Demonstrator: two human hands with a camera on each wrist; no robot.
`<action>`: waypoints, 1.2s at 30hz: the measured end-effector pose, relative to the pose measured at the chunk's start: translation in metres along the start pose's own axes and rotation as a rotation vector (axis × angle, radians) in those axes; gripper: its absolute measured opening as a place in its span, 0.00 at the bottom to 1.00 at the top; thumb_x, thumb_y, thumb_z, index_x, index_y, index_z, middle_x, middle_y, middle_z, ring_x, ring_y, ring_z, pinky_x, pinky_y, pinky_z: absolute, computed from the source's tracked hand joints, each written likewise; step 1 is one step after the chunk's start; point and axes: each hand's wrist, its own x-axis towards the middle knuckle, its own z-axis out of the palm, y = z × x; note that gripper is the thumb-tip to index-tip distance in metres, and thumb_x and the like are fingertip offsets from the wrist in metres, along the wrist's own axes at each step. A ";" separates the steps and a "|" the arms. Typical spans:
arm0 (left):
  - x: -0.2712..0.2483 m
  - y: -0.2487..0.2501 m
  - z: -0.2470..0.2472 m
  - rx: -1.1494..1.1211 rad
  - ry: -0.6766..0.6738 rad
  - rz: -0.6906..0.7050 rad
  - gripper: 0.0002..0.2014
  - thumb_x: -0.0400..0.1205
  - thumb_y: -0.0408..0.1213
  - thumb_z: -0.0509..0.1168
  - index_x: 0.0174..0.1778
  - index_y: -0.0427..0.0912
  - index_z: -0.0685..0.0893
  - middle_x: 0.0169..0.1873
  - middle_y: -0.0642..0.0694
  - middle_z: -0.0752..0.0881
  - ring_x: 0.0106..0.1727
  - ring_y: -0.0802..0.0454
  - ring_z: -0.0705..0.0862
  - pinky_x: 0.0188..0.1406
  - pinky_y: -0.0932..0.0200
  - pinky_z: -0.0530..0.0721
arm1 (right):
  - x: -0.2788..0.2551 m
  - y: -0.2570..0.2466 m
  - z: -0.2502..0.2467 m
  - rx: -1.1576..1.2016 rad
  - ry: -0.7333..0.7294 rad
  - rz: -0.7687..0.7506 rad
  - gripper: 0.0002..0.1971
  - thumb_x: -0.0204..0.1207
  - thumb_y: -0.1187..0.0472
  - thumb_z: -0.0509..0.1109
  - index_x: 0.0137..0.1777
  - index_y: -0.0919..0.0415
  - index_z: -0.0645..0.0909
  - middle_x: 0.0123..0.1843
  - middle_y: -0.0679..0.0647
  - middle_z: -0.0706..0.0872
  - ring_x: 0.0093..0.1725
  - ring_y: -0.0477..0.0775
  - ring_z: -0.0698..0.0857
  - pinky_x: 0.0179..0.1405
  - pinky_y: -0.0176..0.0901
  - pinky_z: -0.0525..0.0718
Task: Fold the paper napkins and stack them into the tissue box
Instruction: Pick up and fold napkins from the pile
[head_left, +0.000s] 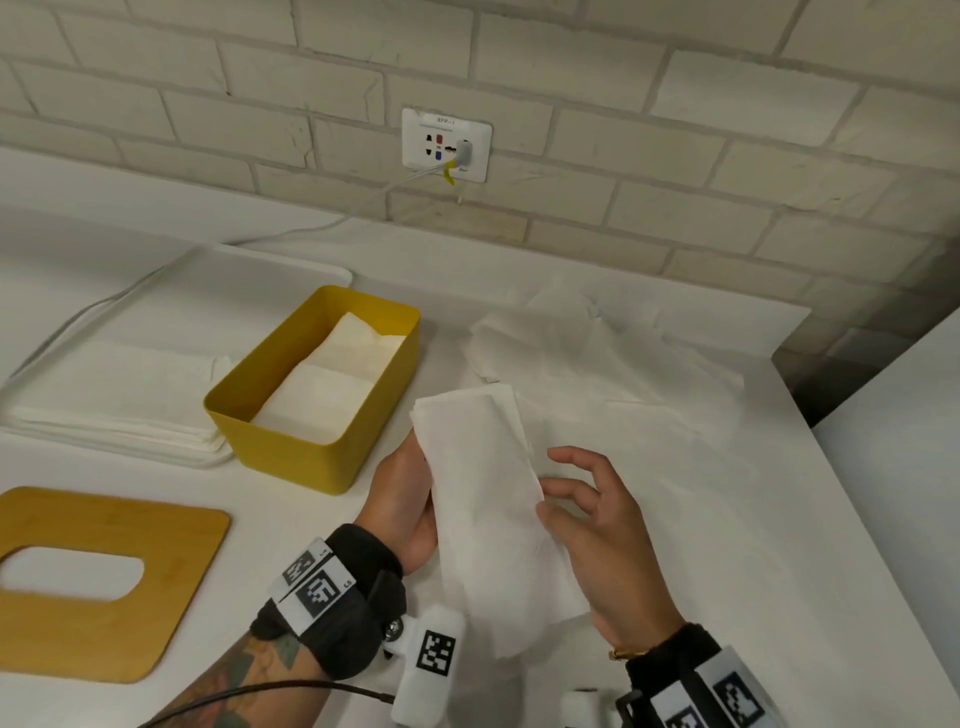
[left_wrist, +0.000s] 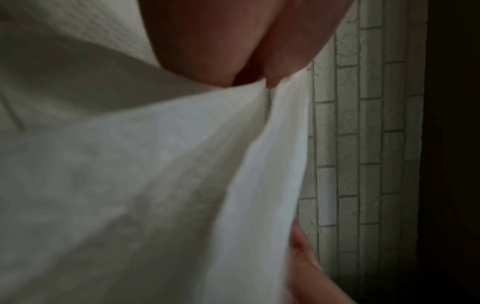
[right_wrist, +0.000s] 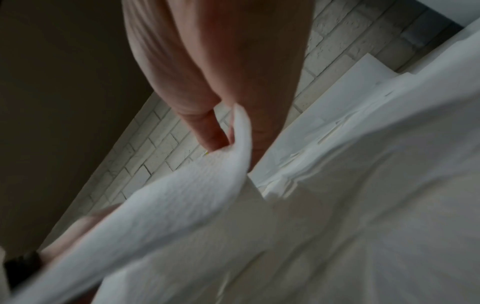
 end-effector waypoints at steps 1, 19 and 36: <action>0.000 -0.001 0.000 0.002 -0.001 0.005 0.28 0.82 0.51 0.66 0.74 0.38 0.81 0.63 0.32 0.89 0.59 0.38 0.88 0.53 0.44 0.87 | 0.000 -0.001 0.001 0.012 -0.001 -0.036 0.24 0.81 0.72 0.70 0.63 0.39 0.82 0.58 0.43 0.92 0.62 0.44 0.88 0.66 0.50 0.85; 0.003 0.014 0.021 0.007 0.038 -0.045 0.37 0.84 0.71 0.51 0.75 0.47 0.81 0.63 0.41 0.91 0.64 0.40 0.90 0.67 0.37 0.84 | 0.013 0.009 0.011 0.072 0.007 -0.081 0.21 0.86 0.72 0.65 0.61 0.43 0.89 0.63 0.35 0.89 0.68 0.36 0.82 0.58 0.18 0.78; 0.008 0.008 0.027 0.097 -0.064 -0.093 0.21 0.87 0.45 0.65 0.73 0.37 0.84 0.64 0.32 0.89 0.66 0.31 0.87 0.72 0.33 0.80 | 0.009 0.014 -0.011 -0.127 -0.086 -0.008 0.18 0.83 0.61 0.69 0.67 0.39 0.84 0.52 0.48 0.92 0.49 0.52 0.90 0.54 0.44 0.90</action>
